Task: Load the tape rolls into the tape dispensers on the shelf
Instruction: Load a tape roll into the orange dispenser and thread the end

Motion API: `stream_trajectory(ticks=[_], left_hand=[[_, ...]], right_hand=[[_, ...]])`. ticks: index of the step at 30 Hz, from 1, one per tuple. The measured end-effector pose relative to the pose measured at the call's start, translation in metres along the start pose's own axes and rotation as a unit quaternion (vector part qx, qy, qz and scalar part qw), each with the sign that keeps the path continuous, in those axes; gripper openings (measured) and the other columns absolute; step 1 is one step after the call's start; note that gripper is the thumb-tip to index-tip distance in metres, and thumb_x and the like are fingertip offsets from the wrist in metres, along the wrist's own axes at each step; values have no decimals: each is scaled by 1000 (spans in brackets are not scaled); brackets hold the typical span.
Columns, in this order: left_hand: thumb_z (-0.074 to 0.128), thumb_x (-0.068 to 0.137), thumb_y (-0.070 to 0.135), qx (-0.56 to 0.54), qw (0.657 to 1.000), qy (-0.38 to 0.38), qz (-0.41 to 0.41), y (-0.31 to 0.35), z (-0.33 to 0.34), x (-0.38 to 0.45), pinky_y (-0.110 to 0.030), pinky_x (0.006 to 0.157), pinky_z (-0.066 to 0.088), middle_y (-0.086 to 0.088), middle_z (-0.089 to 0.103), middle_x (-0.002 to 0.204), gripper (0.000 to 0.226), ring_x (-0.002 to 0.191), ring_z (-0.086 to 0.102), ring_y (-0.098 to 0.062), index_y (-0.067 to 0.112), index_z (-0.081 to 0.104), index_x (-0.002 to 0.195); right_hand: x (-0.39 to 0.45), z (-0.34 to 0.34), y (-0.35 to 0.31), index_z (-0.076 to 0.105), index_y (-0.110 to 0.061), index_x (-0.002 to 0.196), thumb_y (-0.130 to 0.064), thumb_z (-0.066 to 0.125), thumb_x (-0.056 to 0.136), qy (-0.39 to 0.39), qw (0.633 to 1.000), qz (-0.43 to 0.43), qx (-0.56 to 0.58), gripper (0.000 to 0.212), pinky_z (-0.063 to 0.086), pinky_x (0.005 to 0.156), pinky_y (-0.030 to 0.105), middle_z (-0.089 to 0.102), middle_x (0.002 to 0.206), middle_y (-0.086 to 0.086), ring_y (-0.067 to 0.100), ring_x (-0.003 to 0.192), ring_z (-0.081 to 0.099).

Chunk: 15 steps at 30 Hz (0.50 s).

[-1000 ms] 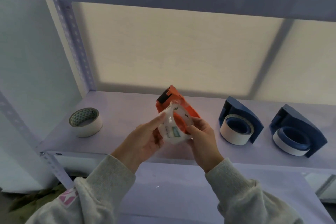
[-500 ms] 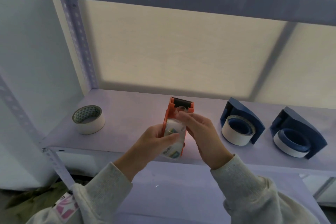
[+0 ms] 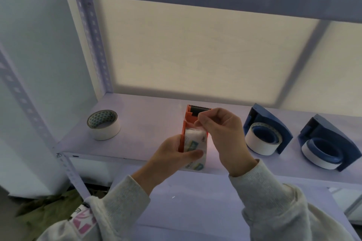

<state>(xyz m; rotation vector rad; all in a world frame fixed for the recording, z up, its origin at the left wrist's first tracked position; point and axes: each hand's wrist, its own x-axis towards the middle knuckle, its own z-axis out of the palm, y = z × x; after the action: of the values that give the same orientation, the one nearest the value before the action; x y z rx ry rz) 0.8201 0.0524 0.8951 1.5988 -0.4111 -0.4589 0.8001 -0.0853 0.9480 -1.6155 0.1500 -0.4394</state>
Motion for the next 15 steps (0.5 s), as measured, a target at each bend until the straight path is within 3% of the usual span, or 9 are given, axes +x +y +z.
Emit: stream_trajectory(ticks=[2, 5, 9, 12, 15], left_hand=[[71, 81, 17, 5, 1000, 3, 2, 0, 1, -1, -41, 90, 56, -6, 70, 108, 33, 100, 69, -22, 14, 61, 112], [71, 81, 16, 13, 1000, 12, 11, -2, 3, -2, -34, 88, 57, -2, 70, 104, 26, 98, 68, -20, 19, 61, 105], [70, 82, 15, 6, 1000, 3, 25, -3, 3, -1, -29, 81, 58, -2, 70, 102, 22, 95, 70, -20, 23, 61, 100], [69, 81, 16, 1, 1000, 2, 29, -1, -1, 1, -37, 86, 57, -8, 71, 99, 16, 95, 70, -24, 18, 65, 97], [69, 75, 27, -41, 999, -12, 28, 3, -5, 4, -33, 75, 56, -11, 71, 89, 27, 86, 70, -25, 6, 66, 92]], right_hand=[[2, 1, 0, 65, -16, 81, -16, 74, 79, 4, 991, -9, -132, 10, 55, 67, 28, 70, 77, -2, 13, 70, 65], [1, 2, 8, 58, -22, 95, -34, 75, 77, -32, 958, 3, -286, 28, 53, 69, 23, 63, 89, -8, 9, 80, 61], [-1, 7, 10, 70, -17, 82, -32, 63, 88, -40, 930, -58, -362, 17, 54, 70, 22, 67, 81, -5, 13, 77, 65], [-7, 15, 8, 71, -15, 77, -26, 64, 88, -20, 927, -134, -349, 18, 51, 77, 25, 61, 77, -10, 13, 80, 60], [-13, 18, 0, 70, -12, 72, -23, 68, 86, -35, 961, -145, -233, 18, 50, 67, 20, 65, 69, -7, 13, 68, 62]])
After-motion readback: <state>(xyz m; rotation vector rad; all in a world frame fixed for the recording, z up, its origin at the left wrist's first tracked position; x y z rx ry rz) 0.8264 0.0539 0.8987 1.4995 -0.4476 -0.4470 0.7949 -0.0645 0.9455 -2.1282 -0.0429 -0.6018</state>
